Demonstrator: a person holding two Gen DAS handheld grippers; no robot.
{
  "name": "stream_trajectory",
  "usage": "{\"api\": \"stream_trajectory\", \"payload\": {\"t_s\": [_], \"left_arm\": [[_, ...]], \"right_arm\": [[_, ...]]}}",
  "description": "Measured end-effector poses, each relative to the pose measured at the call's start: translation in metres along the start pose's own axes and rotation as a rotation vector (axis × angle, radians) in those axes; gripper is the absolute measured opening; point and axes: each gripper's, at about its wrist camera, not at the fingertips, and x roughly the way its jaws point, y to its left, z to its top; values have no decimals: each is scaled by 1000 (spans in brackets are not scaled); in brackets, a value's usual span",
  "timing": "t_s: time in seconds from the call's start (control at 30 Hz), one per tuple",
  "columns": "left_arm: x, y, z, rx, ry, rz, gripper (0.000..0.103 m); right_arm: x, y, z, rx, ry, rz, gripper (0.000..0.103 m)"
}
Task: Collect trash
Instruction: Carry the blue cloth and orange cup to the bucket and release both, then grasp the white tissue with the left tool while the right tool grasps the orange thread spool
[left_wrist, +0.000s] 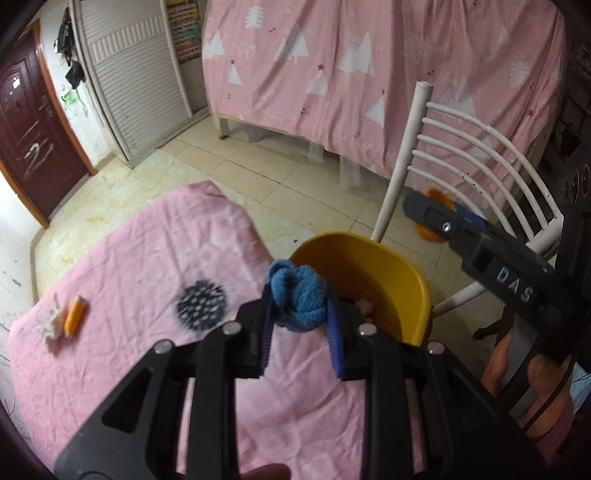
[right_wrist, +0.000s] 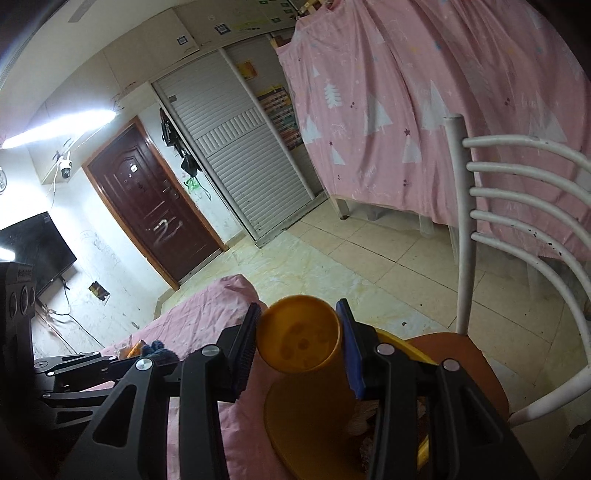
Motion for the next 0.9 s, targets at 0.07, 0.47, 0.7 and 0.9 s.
{"api": "stream_trajectory", "payload": {"t_s": [0.07,0.47,0.7,0.9], "left_arm": [[6,-4,4,-1,11,-10,28],[3,-12,11,9,-16,-17,59],[-7,5,9,-16,-40,-3,59],[-15,26,4,-47,-52,5,59]], "right_arm": [[0,-6,1,7,-1,-8,36],[0,-12,5,28,-1,-26,40],[6,9,6,-8,12,-17,42],[15,36,6,-55,30,-7,43]]}}
